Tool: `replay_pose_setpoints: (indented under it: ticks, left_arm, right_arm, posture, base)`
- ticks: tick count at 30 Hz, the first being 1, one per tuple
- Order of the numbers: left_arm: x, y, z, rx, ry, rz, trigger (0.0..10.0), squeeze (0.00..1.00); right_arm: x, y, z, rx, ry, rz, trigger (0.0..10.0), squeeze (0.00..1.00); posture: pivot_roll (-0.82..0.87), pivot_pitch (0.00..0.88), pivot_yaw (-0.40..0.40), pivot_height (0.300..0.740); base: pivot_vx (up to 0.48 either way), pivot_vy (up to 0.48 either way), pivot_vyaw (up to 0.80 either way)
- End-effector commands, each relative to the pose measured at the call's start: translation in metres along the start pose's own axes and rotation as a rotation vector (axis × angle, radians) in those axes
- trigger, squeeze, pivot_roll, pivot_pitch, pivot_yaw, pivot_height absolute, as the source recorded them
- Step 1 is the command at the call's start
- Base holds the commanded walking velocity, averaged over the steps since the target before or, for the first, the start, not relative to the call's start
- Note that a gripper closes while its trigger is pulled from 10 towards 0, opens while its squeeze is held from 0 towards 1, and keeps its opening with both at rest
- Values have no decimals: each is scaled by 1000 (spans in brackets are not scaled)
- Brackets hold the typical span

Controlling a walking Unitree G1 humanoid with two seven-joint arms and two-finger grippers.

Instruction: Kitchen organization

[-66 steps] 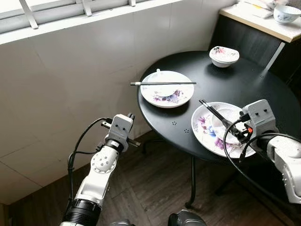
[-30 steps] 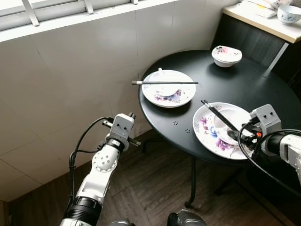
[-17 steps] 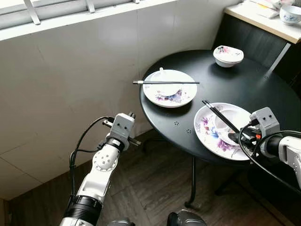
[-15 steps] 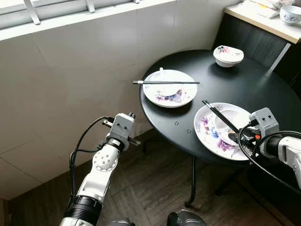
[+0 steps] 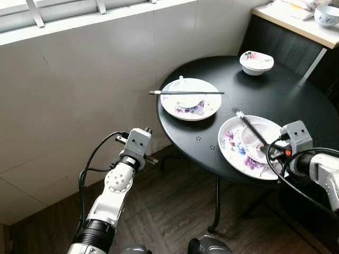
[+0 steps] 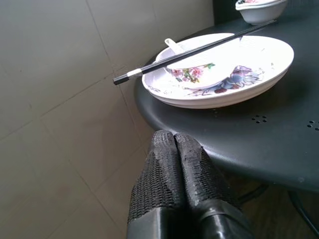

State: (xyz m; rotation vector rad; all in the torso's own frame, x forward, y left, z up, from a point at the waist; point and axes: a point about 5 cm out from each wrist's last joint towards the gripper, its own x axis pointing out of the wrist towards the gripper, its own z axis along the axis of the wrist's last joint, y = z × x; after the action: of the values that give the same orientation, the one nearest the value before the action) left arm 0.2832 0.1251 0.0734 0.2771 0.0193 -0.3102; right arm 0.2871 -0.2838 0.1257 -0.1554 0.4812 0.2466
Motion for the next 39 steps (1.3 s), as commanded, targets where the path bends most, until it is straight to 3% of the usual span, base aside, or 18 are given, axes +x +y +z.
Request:
replay_pose_setpoints:
  ticks: [1,3,7,14,29,39]
  left_arm:
    - [2,2,2,12,-10,2,10000,0]
    - [2,3,2,16,-9,4,10000,0]
    - [2,4,2,18,-9,4,10000,0]
    - [2,10,3,30,-13,10,10000,0]
    - [-10,27,6,8,-29,57,10000,0]
    - [-10,25,5,-2,-26,64,10000,0]
  right_arm:
    - [-2,-8,17,-51,-100,-107,0,0]
    - [-5,-6,36,-124,-218,-196,0,0]
    - [-7,5,53,-162,-328,-214,0,0]
    - [-5,50,64,-208,-477,-120,0,0]
    - [1,120,53,-259,-584,-14,0,0]
    - [0,136,49,-301,-596,7,0,0]
  posture:
    - [85,0,-15,740]
    - [86,0,-13,740]
    - [88,0,-8,740]
    - [99,0,0,740]
    - [117,0,-3,740]
    - [110,0,-10,740]
  base:
    - [0,0,0]
    - [0,0,0]
    - [0,0,0]
    - [0,0,292]
    - [0,0,800]
    - [0,0,800]
